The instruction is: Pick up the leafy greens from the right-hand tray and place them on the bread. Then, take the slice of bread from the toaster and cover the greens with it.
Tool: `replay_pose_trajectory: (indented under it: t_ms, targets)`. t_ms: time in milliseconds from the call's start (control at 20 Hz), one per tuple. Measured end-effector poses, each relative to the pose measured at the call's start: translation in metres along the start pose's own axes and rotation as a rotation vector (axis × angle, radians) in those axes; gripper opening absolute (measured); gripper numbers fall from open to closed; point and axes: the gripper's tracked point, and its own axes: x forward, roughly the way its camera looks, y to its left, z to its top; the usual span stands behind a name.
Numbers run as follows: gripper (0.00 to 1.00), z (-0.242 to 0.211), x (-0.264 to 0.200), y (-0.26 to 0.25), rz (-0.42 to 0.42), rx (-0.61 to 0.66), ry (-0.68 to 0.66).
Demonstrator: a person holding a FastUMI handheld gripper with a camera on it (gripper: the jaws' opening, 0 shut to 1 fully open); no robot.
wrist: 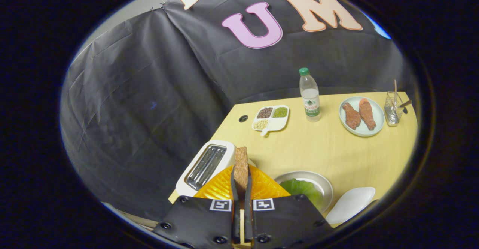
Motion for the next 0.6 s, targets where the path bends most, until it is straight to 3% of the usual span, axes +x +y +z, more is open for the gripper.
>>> replay_pose_trajectory:
  t_ms: [400, 600]
  targets:
    - [0.07, -0.037, 0.008, -0.047, -0.021, 0.083, 0.024]
    - [0.07, -0.055, 0.017, -0.050, 0.009, 0.162, 0.033]
